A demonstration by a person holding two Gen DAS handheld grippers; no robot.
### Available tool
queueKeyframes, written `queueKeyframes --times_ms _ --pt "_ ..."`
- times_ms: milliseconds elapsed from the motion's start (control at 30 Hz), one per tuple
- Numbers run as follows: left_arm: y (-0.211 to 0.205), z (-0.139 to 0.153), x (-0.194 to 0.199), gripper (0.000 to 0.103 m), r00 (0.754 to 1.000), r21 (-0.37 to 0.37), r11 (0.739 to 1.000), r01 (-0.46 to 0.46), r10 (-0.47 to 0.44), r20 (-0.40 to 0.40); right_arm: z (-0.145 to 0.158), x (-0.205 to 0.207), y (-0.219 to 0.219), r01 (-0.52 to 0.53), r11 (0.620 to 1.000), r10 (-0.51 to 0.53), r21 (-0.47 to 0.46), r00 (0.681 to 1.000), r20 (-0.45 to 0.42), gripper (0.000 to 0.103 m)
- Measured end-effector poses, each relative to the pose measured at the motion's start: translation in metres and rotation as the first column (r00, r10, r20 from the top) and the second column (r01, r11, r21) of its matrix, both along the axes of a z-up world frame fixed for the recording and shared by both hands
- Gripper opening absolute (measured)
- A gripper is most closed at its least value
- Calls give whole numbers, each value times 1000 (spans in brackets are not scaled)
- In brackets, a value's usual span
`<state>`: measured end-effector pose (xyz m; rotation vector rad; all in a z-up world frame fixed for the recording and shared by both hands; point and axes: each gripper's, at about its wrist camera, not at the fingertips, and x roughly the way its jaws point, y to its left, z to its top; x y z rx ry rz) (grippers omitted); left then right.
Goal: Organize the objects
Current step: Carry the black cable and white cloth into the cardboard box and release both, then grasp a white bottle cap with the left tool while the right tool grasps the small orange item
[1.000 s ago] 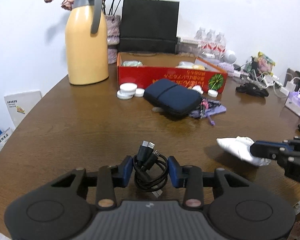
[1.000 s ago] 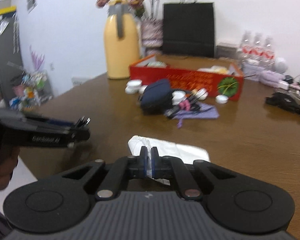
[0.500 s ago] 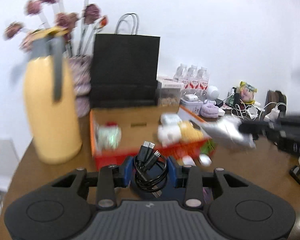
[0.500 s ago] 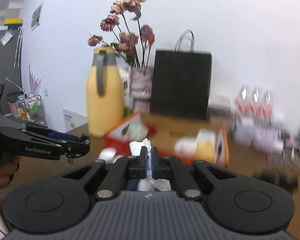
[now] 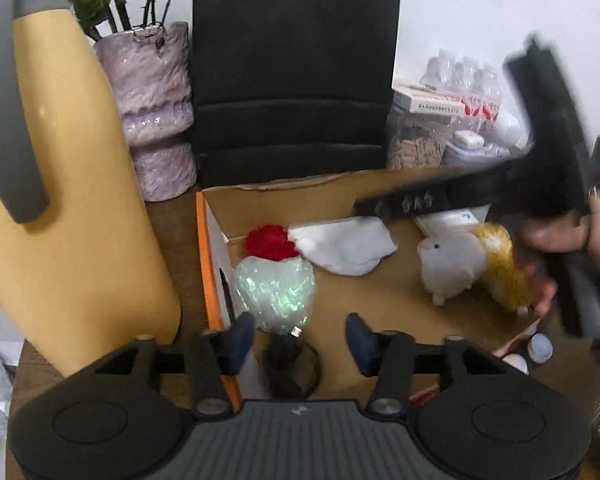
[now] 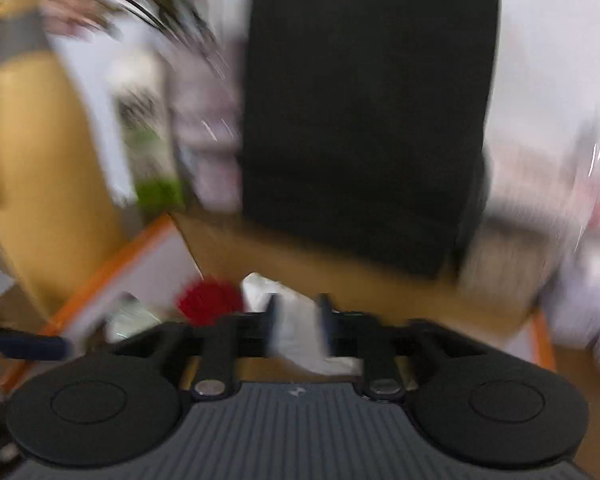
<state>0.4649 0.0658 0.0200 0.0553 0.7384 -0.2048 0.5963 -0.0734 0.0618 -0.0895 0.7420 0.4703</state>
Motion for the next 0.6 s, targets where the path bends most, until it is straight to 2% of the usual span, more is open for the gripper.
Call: queueKeyframes --times_ms 33,100,200,267,367,500,600 --pt "2 2 0 58 1000 -5 1000 0 0 11 -2 1 -6 9 999 -8 47 1000 -13 73" --pt "5 9 -2 64 999 -3 1000 -1 1 37 3 1 -21 42 993 -38 108 999 -39 76" --pt "4 28 -9 67 998 -12 1000 -23 24 50 20 -7 -35 67 993 -64 93 997 -37 79" --pt "3 42 -17 70 997 -23 999 -32 33 64 33 -20 -42 62 996 -61 63 998 -19 85" --pt "-1 60 -34 75 994 -27 998 -50 52 94 51 -49 -56 56 998 -57 35 998 18 89" --pt "-9 70 -65 80 994 -57 998 -37 43 100 67 -94 -70 53 998 -54 21 997 48 93" --pt "-12 66 -108 80 990 -115 990 -87 99 97 67 -152 -84 53 998 -56 37 996 70 96"
